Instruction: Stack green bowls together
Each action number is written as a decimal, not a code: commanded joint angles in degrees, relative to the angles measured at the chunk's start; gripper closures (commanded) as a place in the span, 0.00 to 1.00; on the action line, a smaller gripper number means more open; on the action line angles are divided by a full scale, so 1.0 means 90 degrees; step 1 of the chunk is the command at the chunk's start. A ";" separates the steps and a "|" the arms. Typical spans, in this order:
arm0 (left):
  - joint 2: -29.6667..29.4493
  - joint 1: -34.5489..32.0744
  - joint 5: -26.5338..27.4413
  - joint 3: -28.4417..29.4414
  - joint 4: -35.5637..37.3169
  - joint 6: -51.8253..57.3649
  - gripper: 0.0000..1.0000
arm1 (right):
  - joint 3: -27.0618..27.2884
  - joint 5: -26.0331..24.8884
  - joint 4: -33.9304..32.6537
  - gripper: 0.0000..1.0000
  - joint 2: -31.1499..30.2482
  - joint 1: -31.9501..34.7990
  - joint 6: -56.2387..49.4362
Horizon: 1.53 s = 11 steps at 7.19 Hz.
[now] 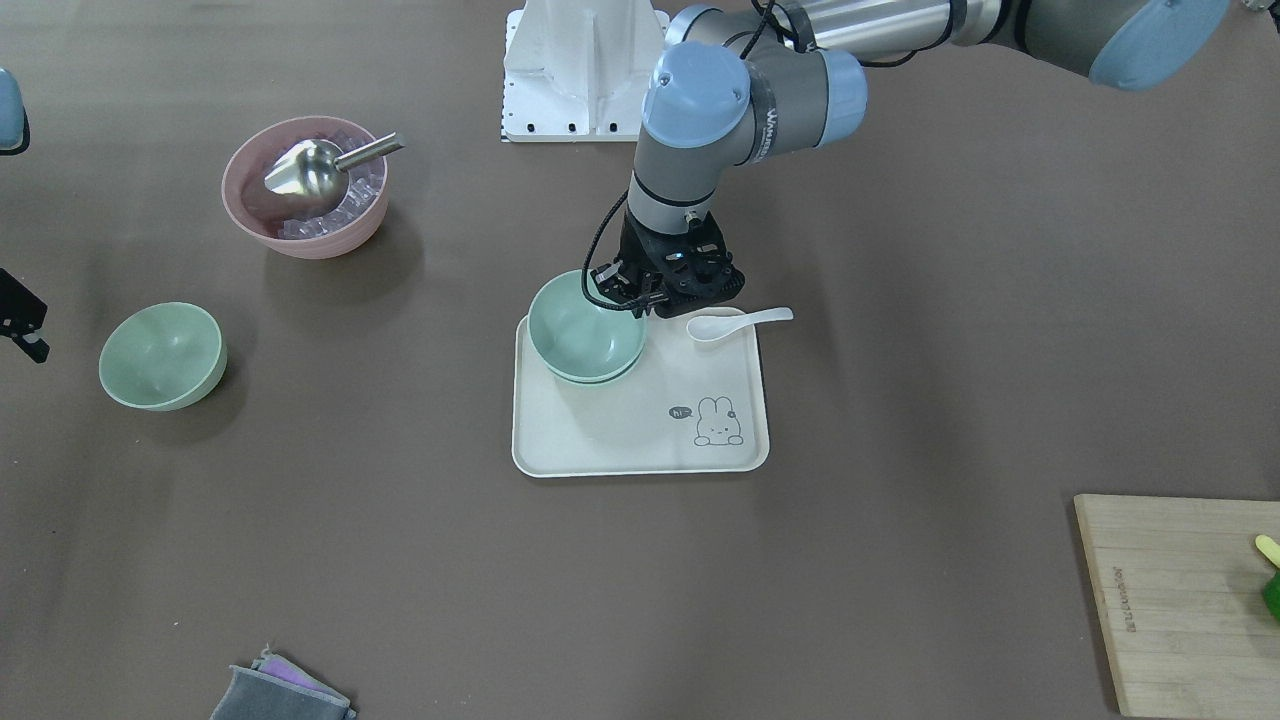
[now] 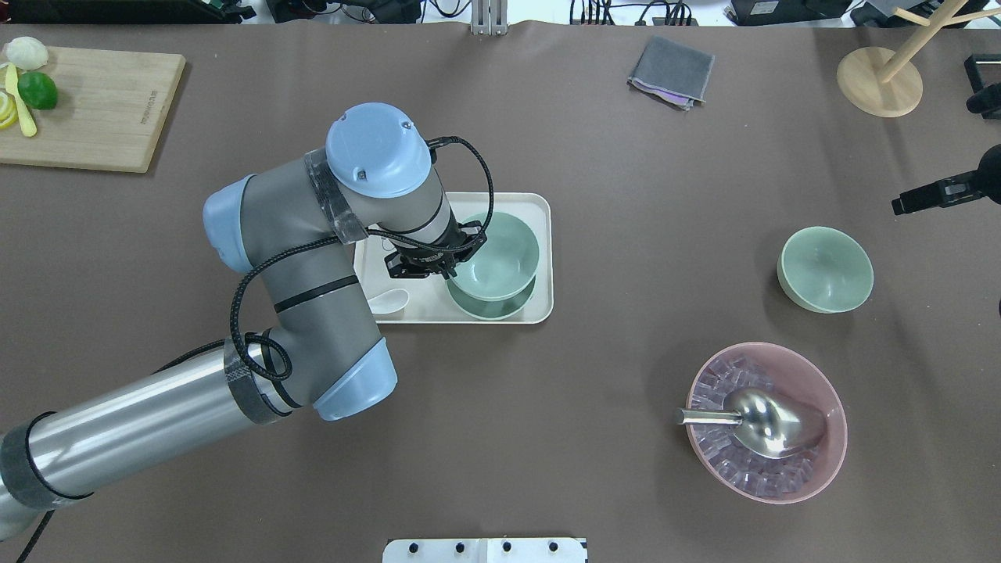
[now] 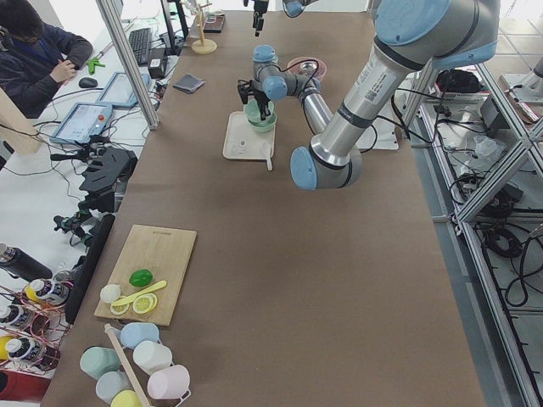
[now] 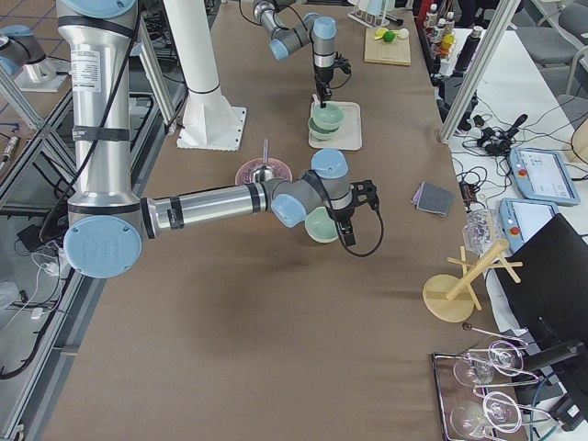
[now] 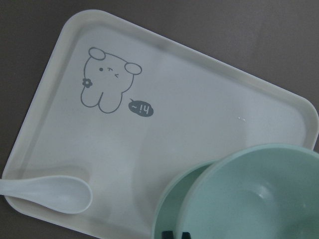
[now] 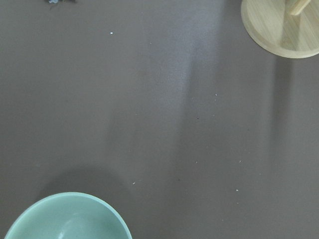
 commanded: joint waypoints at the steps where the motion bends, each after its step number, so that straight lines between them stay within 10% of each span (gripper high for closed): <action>1: 0.0019 0.0112 0.0050 0.0007 -0.0007 -0.0003 1.00 | 0.0001 -0.0004 0.0000 0.00 0.0000 0.0000 0.0001; 11: 0.0282 0.0093 0.0041 -0.0022 -0.0563 0.0046 1.00 | 0.0001 -0.0004 0.0009 0.00 0.0010 0.0000 0.0049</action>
